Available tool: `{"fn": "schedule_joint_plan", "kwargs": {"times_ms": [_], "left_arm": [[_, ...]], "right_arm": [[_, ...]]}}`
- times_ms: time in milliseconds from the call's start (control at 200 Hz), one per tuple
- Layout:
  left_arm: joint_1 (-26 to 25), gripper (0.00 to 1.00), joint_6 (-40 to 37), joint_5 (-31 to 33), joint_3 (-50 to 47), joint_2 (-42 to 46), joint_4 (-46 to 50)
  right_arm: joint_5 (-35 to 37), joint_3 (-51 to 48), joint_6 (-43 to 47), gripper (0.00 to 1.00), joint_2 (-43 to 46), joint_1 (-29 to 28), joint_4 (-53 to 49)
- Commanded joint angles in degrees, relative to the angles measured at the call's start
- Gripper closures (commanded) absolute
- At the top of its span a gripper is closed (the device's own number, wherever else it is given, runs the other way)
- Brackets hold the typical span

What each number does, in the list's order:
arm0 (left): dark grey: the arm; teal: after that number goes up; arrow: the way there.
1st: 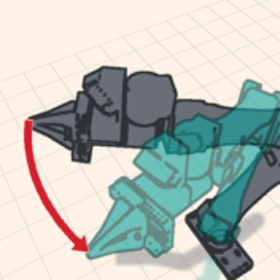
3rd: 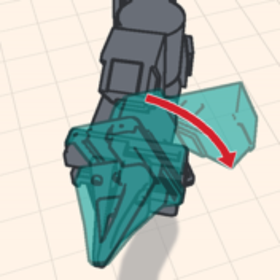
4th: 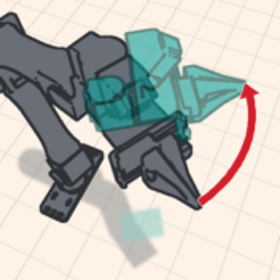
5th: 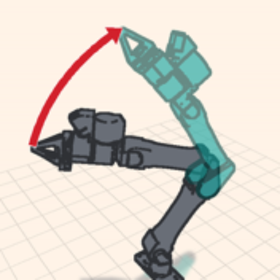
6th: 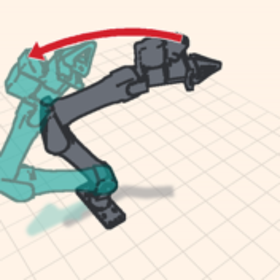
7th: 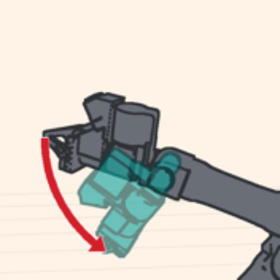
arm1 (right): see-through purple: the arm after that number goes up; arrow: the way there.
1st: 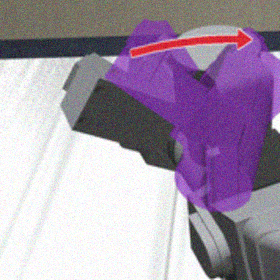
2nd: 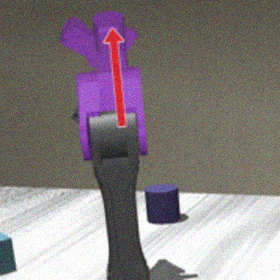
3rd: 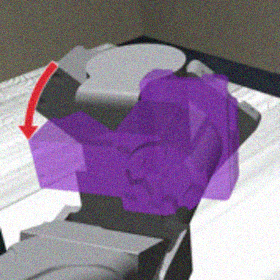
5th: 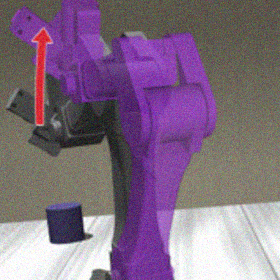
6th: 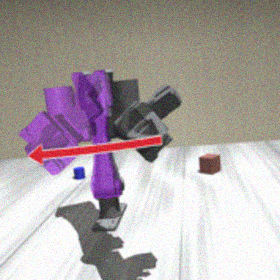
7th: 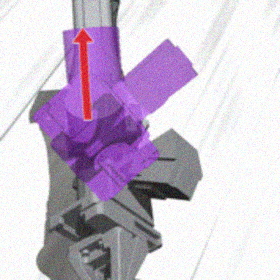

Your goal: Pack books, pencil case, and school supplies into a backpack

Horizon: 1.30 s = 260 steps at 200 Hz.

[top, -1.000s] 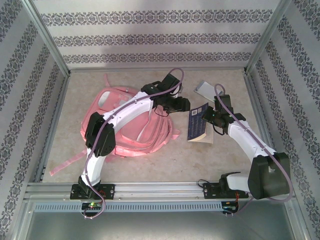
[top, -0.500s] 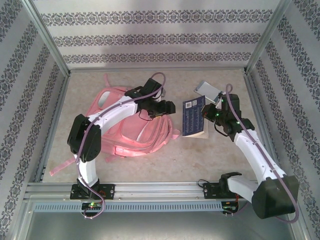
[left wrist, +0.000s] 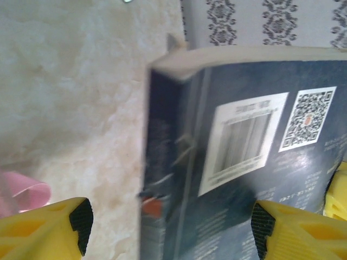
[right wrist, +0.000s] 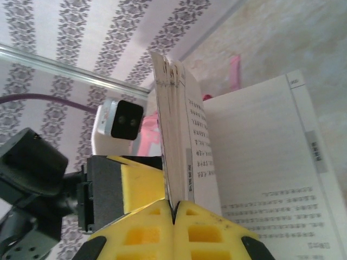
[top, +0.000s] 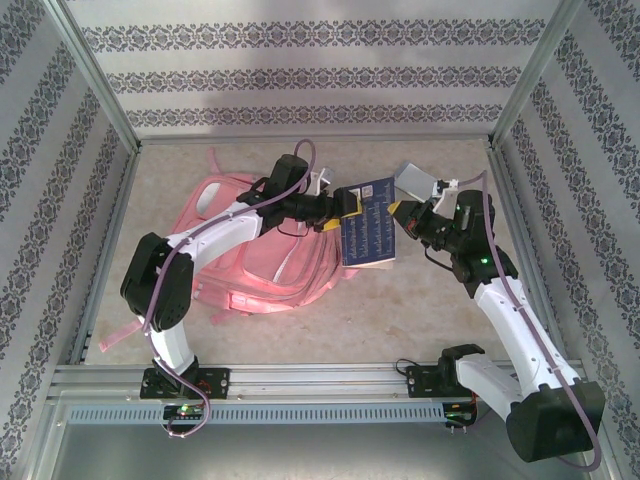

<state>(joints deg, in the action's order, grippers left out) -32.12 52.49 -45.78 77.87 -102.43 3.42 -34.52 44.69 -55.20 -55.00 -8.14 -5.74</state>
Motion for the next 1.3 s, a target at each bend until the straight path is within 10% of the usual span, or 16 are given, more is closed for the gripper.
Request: {"fn": "schedule_joint_plan", "kwargs": {"times_ms": [0, 510, 615, 849, 1109, 1294], "left_arm": [[0.2, 0.25, 3.0, -4.6, -1.1, 3.9, -8.4], [0.3, 0.88, 11.5, -7.6, -7.6, 7.1, -26.1], [0.3, 1.0, 11.2, -6.4, -8.4, 8.0, -26.7], [0.3, 1.0, 9.8, 3.1, -10.7, 14.5, -26.0], [-1.3, 1.0, 18.4, 27.1, -25.9, 24.7, -44.2], [-1.8, 1.0, 20.1, 31.7, -27.4, 27.8, -45.8]], "right_arm": [[-5.4, -0.8, -4.9, 1.0, 0.8, -0.5, 7.2], [-4.4, -0.4, -3.5, 1.0, 0.1, -0.8, 6.2], [-2.6, 1.1, -1.0, 0.8, 0.5, -1.0, 2.5], [6.0, 2.8, 6.6, 0.22, 4.6, -2.3, -6.2], [13.3, -4.3, -0.6, 0.13, 10.4, -6.2, 2.8], [13.9, -8.5, -7.8, 0.07, 11.1, -10.3, 14.8]]}}
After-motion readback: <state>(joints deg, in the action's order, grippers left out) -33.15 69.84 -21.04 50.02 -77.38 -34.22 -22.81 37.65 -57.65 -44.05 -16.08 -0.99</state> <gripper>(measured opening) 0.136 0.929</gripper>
